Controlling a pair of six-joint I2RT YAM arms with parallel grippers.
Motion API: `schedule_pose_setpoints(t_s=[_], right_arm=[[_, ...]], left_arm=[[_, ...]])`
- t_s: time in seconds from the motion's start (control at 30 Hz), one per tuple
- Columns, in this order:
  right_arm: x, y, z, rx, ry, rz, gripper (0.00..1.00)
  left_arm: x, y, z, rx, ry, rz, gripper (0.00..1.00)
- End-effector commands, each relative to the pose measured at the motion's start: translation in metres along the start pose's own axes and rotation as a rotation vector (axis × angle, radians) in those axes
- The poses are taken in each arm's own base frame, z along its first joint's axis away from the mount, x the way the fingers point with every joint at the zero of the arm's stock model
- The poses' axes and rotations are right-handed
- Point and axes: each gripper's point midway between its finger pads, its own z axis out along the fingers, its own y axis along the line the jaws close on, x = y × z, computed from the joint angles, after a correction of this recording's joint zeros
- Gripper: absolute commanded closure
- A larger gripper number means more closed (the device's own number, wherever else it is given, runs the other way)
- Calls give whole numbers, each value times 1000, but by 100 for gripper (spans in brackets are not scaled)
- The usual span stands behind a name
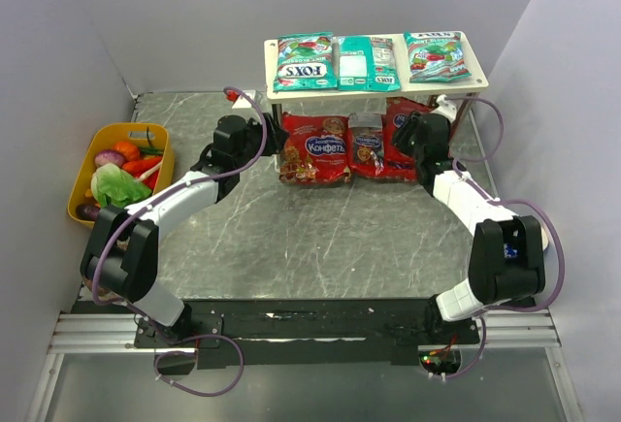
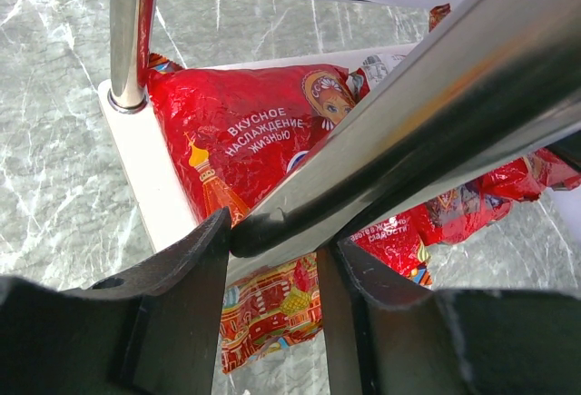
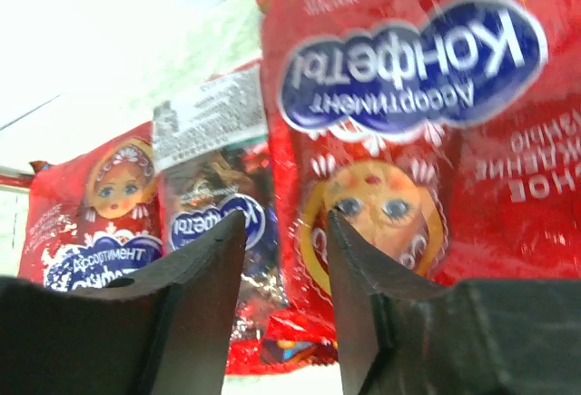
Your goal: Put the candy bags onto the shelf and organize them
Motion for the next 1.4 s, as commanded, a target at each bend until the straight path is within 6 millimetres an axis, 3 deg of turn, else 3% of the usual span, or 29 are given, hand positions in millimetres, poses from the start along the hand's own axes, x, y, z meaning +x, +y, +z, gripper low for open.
schedule_pose_setpoints(t_s=[0.0,0.13,0.27,0.33,0.53,0.63,0.67,0.73,0.77,0.8,1.0,1.17,1.37], right_arm=[[45,-44,-10,187,133,110,55],[73,-84,-23,338,212,204,57],[80,-95,-28,394,239,212,61],[74,-88,-29,356,218,213,60],[23,-46,-29,163,96,136,47],[1,-30,-38,115,46,104,39],[-9,-24,-44,96,24,93,35],[-13,-21,-53,86,22,84,31],[-19,-18,-60,77,10,82,27],[-16,-18,-65,79,19,73,25],[-13,-22,-99,65,8,56,0],[-6,-34,-131,59,-37,71,0],[1,-44,-159,53,-73,68,0]], left_arm=[[-3,28,-8,-117,-2,-33,68],[-1,27,-8,-111,4,-43,67],[0,28,-8,-113,7,-43,67],[0,27,-8,-110,4,-46,66],[-4,25,-8,-105,0,-47,55],[-9,22,-12,-99,-9,-52,36],[-14,20,-14,-95,-18,-53,25],[-17,18,-18,-97,-23,-59,13],[-24,13,-23,-84,-37,-62,4],[-25,12,-26,-82,-40,-64,2],[-41,6,-66,-89,-81,-69,4],[-51,13,-105,-159,-109,-75,4],[-48,26,-139,-241,-126,-70,4]])
